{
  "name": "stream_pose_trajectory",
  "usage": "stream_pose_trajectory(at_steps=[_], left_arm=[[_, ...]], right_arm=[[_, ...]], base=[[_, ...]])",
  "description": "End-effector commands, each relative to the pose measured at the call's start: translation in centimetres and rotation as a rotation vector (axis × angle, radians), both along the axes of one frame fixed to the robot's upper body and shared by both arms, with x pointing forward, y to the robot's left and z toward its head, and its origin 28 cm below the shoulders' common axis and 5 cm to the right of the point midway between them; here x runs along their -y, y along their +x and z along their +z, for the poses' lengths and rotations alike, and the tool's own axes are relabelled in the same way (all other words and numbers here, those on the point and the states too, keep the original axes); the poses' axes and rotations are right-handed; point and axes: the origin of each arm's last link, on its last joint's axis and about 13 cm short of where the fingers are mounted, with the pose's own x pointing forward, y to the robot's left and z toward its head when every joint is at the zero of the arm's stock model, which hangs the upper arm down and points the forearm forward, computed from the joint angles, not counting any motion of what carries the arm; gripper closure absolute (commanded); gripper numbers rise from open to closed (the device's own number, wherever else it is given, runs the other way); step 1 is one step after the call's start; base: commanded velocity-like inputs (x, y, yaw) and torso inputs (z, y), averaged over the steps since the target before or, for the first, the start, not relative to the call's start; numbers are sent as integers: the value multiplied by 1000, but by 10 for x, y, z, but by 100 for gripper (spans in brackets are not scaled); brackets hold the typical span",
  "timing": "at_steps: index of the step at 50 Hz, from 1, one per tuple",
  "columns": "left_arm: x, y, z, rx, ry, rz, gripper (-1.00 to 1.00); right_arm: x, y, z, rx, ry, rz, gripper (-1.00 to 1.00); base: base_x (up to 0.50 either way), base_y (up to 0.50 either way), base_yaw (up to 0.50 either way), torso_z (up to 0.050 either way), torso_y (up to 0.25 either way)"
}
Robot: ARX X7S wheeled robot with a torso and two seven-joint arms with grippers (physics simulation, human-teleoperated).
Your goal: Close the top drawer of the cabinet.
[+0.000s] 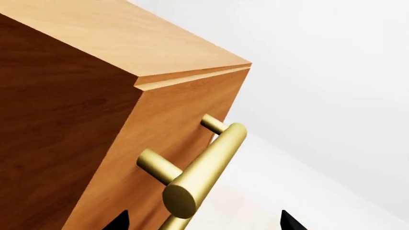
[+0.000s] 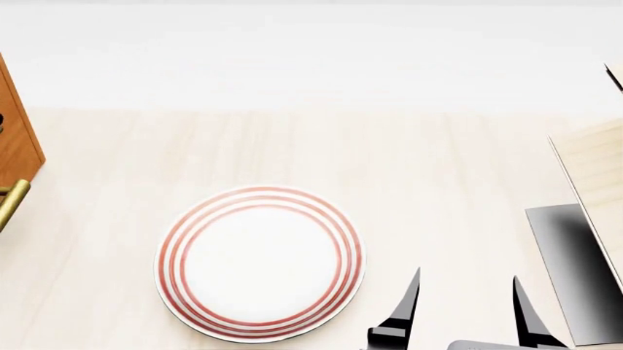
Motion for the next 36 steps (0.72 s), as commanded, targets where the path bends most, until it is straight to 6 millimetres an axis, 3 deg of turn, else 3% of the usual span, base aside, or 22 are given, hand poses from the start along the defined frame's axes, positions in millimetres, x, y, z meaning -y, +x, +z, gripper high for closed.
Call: stream_pose_trajectory(at_steps=[1,14,36], left_arm=[[-6,0,4,35,-85,27,-100],[-15,-4,5,112,-216,87,-100],[-8,-7,-2,108,-181,54,-100]], right_arm=[[0,1,-3,-4,5,-1,-100],[0,1,-2,-4,5,2,-100],[-1,1,-5,-11,8,10,-100]], base=[[0,0,0,0,0],[0,0,0,0,0],[0,0,0,0,0]])
